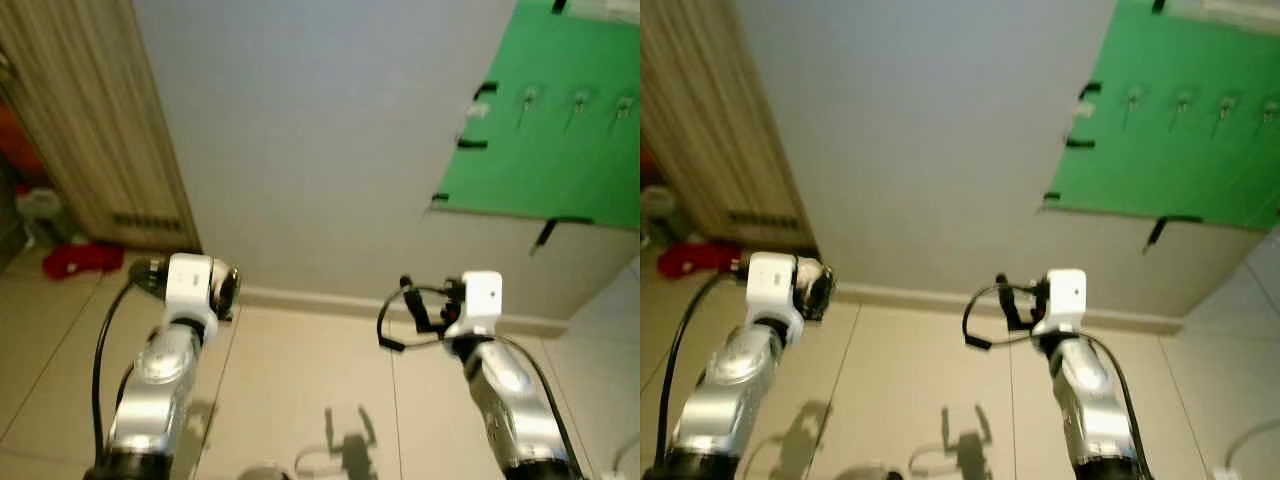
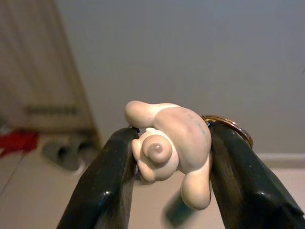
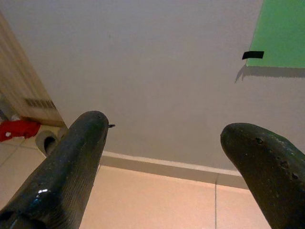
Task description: Hang keys on a hook
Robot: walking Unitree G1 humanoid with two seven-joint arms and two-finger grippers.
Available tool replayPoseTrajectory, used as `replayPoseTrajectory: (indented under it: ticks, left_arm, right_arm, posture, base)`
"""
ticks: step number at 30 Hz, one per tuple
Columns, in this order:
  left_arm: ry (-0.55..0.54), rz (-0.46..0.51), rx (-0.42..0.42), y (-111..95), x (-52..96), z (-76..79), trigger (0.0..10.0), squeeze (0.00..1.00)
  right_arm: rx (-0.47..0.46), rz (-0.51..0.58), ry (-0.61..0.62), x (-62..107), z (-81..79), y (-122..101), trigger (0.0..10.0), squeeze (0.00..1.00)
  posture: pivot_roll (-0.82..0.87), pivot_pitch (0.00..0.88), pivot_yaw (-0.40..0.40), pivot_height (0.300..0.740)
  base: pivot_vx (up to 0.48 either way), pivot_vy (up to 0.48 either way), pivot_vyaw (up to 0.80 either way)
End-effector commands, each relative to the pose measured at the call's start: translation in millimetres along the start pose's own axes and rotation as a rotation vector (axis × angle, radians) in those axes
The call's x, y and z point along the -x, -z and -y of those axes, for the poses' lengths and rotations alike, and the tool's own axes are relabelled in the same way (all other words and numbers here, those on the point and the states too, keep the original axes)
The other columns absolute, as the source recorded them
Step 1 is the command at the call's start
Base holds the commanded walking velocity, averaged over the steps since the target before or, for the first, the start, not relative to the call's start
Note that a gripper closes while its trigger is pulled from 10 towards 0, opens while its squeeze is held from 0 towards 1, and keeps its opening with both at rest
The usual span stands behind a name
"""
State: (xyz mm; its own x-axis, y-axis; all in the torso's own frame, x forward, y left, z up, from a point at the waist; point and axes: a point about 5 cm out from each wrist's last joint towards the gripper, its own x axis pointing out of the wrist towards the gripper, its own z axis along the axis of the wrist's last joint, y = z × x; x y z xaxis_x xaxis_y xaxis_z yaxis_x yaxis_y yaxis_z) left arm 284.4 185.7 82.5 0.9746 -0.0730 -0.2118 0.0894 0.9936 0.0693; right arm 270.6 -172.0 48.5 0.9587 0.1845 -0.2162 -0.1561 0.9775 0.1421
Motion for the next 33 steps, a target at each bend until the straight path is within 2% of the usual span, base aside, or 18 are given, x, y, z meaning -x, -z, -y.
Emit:
replayPoseTrajectory:
  ticks: [1,4,7,9,11,12,13,14,18,21,22,24,28,33]
  left_arm:
    - [0.064,0.075,-0.036,-23.1,-8.9,-2.7,10.0,0.00]
    - [0.123,0.096,-0.101,-40.7,-17.1,-14.0,10.0,0.00]
    - [0.244,0.119,-0.187,-61.5,-21.0,-27.0,10.0,0.00]
    - [0.336,0.126,-0.187,-71.8,-22.4,-32.6,10.0,0.00]
    - [0.360,0.125,-0.186,-73.4,-22.8,-33.6,10.0,0.00]
    - [0.431,0.121,-0.201,-77.2,-24.2,-35.9,10.0,0.00]
    - [0.431,0.121,-0.201,-77.2,-24.2,-35.9,10.0,0.00]
    - [0.461,0.129,-0.230,-82.8,-27.0,-40.1,10.0,0.00]
    - [0.486,0.157,-0.298,-97.6,-33.3,-47.7,10.0,0.00]
    - [0.521,0.181,-0.302,-106.0,-35.8,-47.7,10.0,0.00]
    - [0.573,0.209,-0.317,-118.0,-38.7,-46.8,10.0,0.00]
    - [0.611,0.226,-0.329,-125.9,-40.6,-45.1,10.0,0.00]
    - [0.657,0.243,-0.354,-132.5,-42.2,-41.8,10.0,0.00]
    - [0.819,0.288,-0.358,-150.1,-45.5,-26.3,10.0,0.00]
  right_arm:
    - [0.021,0.055,0.009,-1.7,1.8,-14.1,10.0,0.00]
    - [0.015,0.047,-0.059,-7.8,-4.2,-19.4,10.0,0.00]
    - [0.104,0.011,-0.231,-14.6,-18.1,-29.3,10.0,0.00]
    - [0.128,0.023,-0.292,-16.6,-16.8,-41.3,10.0,0.00]
    - [0.136,0.028,-0.307,-17.4,-16.1,-45.4,10.0,0.00]
    - [0.162,0.038,-0.334,-19.8,-12.7,-56.7,10.0,0.00]
    - [0.162,0.038,-0.334,-19.8,-12.7,-56.7,10.0,0.00]
    - [0.196,0.041,-0.361,-22.5,-9.9,-66.3,10.0,0.00]
    - [0.290,0.023,-0.433,-25.5,-7.1,-80.9,10.0,0.00]
    - [0.320,0.023,-0.467,-26.4,-6.2,-89.1,10.0,0.00]
    - [0.344,0.025,-0.515,-27.4,-7.7,-100.4,10.0,0.00]
    - [0.361,0.025,-0.548,-28.1,-10.0,-106.8,10.0,0.00]
    - [0.369,0.031,-0.568,-30.6,-12.3,-112.2,10.0,0.00]
    - [0.393,0.031,-0.620,-35.0,-16.1,-122.6,10.0,0.00]
  posture:
    - [0.05,0.000,-0.021,0.740]
    - [0.05,0.000,-0.019,0.740]
    - [0.05,0.000,-0.018,0.740]
    - [0.06,0.000,-0.019,0.740]
    - [0.06,0.000,-0.018,0.740]
    - [0.06,0.000,-0.017,0.740]
    - [0.06,0.000,-0.017,0.740]
    - [0.06,0.000,-0.014,0.740]
    - [0.06,0.000,-0.010,0.740]
    - [0.06,0.000,-0.013,0.740]
    - [0.06,0.000,-0.008,0.740]
    - [0.05,0.000,-0.002,0.740]
    - [0.05,0.000,-0.001,0.740]
    - [0.04,0.000,-0.011,0.740]
  base:
    - [0.000,0.000,0.00]
    - [0.000,0.000,0.00]
    - [0.000,0.000,0.00]
    - [0.000,0.000,0.00]
    - [0.000,0.000,0.00]
    - [0.000,0.000,0.00]
    - [0.000,0.000,0.00]
    - [0.000,0.000,0.00]
    - [0.000,0.000,0.00]
    - [0.000,0.000,0.00]
    - [0.000,0.000,0.00]
    - [0.000,0.000,0.00]
    - [0.000,0.000,0.00]
    - [0.000,0.000,0.00]
